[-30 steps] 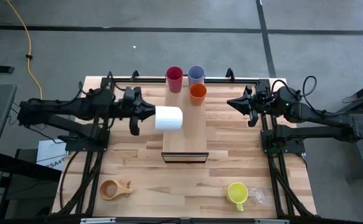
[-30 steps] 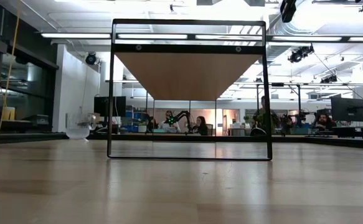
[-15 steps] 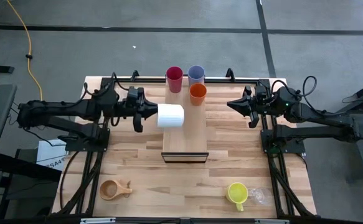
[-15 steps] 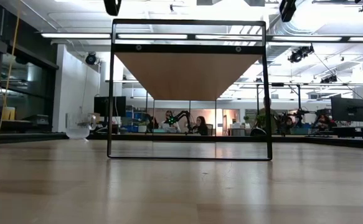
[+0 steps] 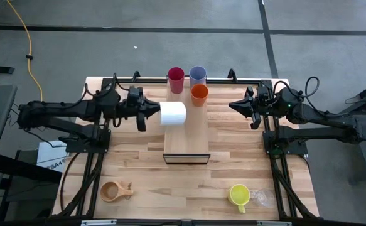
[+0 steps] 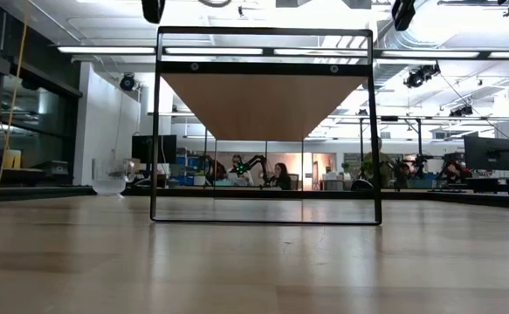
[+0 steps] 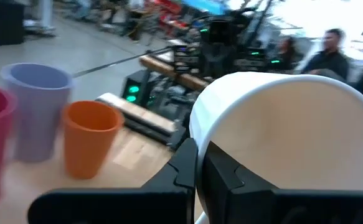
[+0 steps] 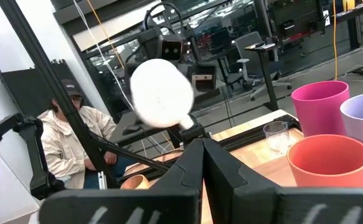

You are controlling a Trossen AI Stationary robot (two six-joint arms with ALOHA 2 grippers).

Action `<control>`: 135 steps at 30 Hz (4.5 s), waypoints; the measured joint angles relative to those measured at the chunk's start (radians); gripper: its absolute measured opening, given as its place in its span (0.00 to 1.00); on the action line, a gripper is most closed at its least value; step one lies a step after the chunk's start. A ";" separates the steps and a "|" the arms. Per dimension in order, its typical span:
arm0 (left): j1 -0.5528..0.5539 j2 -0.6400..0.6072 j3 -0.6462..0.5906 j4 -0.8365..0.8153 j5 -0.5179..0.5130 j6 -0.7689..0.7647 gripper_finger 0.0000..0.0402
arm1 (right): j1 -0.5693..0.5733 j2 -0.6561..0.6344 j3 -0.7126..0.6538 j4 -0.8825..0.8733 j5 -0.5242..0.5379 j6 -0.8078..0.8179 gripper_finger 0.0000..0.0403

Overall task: Stack small to large cups/mugs on shelf
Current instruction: Put the white mug on the shelf, then put the top transparent mug on the shelf

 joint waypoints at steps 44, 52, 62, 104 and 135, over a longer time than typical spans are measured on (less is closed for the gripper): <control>0.294 0.804 0.982 -1.289 -0.007 -0.019 0.00 | 0.000 0.000 0.000 -0.033 0.000 -0.001 0.00; 0.294 0.823 0.981 -1.275 -0.009 0.007 0.00 | 0.000 0.000 0.000 -0.034 0.000 0.000 0.00; 0.294 0.830 0.981 -1.271 -0.012 0.011 0.18 | 0.000 0.000 0.000 -0.033 0.000 0.002 0.00; 0.061 0.018 0.498 -0.621 -0.030 -0.027 0.46 | 0.000 0.000 0.000 -0.032 0.001 0.000 0.00; -0.001 -0.413 -0.252 0.001 -0.012 0.033 0.45 | 0.000 0.000 0.000 -0.030 0.010 -0.001 0.00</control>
